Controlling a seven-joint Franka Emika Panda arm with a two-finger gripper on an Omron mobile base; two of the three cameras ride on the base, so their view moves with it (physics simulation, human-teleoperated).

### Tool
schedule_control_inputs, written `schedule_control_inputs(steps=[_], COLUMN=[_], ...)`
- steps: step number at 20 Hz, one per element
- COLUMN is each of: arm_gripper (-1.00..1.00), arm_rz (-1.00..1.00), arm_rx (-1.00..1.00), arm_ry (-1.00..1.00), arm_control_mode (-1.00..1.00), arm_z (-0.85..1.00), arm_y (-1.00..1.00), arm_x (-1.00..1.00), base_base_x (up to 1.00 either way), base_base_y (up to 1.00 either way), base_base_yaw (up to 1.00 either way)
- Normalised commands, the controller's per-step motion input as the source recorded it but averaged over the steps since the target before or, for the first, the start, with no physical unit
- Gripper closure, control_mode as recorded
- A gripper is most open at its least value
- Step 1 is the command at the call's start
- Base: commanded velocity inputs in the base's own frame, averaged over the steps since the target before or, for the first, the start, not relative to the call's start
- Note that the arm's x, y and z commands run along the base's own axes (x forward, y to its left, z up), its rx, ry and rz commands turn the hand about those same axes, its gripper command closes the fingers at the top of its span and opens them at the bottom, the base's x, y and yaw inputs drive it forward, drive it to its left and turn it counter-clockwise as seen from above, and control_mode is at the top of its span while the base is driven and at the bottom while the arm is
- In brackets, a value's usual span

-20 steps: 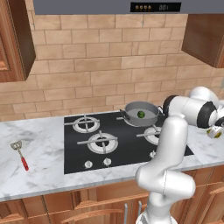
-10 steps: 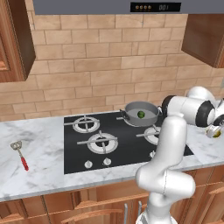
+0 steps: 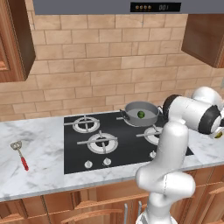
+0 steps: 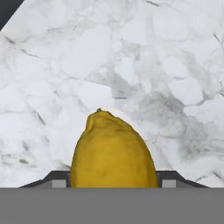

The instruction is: Put the avocado and lemon in the pot. Retrieve the spatula and lightly stir the vegetables in the pot.

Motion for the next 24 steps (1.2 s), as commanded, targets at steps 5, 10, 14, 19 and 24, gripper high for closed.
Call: schedule_control_inputs(steps=[5,10,14,19,24], arm_gripper=[1.00,1.00,1.00,1.00,1.00], arm_rz=[-0.04,0.00,0.00,-0.01,-0.08], arm_rx=[-0.01,-0.04,-0.02,-0.03,-0.01], arm_ry=[-0.08,0.00,0.00,0.00,0.00], arm_control_mode=[-1.00,-1.00,-1.00,-1.00,-1.00], arm_z=[0.26,0.60,0.71,0.68,0.68], arm_y=[0.84,0.72,0.60,0.58,0.59], arm_x=[-0.30,-0.01,0.01,0.12,0.26], base_base_x=[0.00,0.00,0.00,0.00,0.00], base_base_y=[0.00,0.00,0.00,0.00,0.00], base_base_yaw=[0.00,0.00,0.00,0.00,0.00])
